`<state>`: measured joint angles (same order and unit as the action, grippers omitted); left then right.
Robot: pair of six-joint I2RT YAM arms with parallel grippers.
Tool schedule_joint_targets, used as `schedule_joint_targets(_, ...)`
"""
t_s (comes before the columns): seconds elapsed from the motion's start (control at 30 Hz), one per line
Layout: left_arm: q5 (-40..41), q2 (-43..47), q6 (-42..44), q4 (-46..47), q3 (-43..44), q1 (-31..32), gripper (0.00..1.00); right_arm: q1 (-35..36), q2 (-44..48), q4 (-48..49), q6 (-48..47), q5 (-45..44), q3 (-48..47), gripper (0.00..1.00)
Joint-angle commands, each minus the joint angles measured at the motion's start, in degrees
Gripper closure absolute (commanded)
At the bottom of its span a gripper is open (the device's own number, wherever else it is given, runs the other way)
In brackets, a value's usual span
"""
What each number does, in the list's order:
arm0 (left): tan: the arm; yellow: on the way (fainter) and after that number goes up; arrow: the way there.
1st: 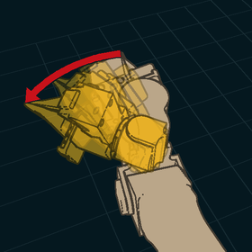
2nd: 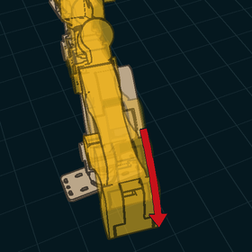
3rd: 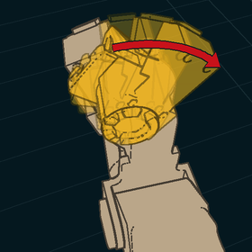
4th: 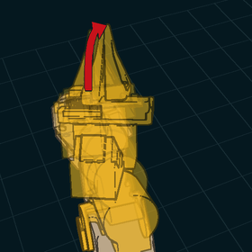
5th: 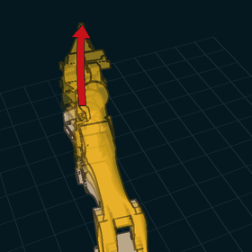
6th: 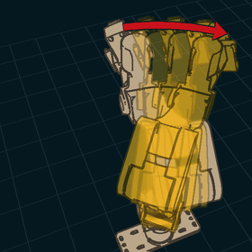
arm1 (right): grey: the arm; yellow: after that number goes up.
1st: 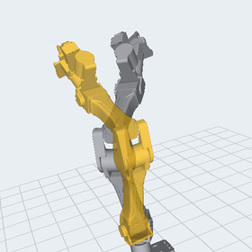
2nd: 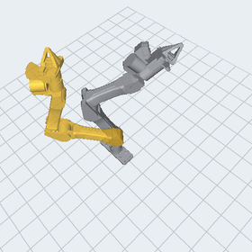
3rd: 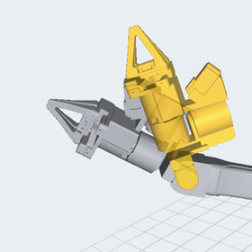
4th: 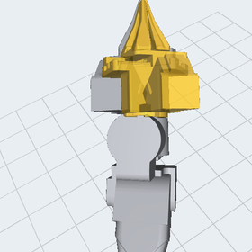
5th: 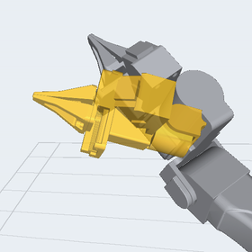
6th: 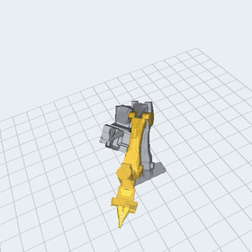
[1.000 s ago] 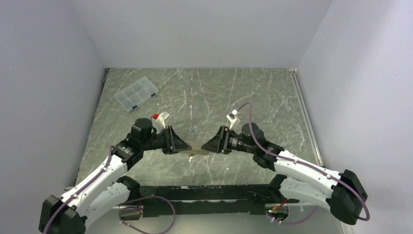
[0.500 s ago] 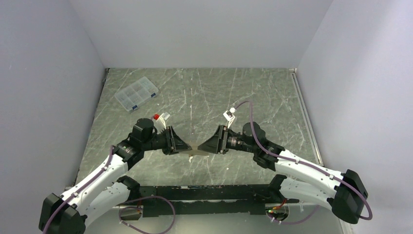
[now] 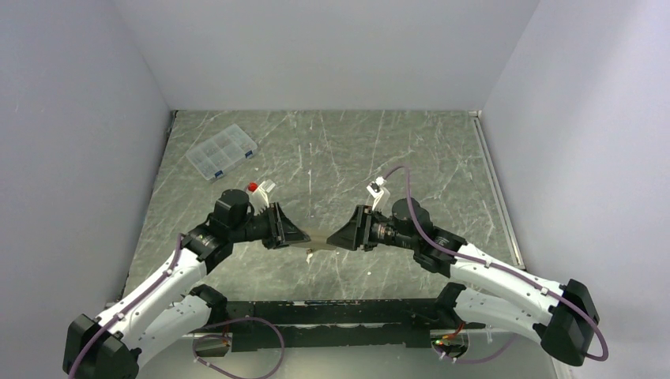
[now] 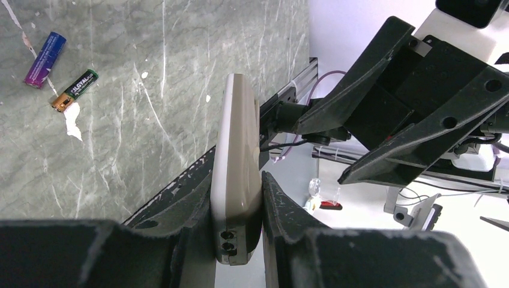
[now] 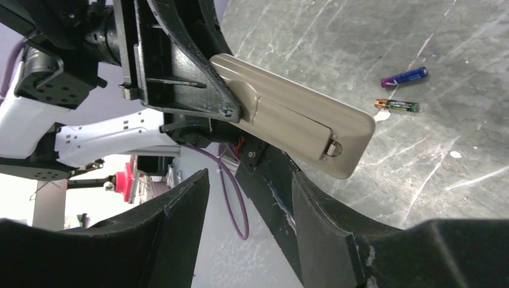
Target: Load the batteries into the remote control
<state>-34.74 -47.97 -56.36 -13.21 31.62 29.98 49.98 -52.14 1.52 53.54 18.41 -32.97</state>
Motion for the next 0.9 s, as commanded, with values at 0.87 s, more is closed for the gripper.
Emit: schedule_joint_targets(0.87,-7.5,-2.5,1.1,3.9,3.9,0.2,1.00,0.6,-2.6,-5.4,-7.1,-1.6,-4.6,0.47)
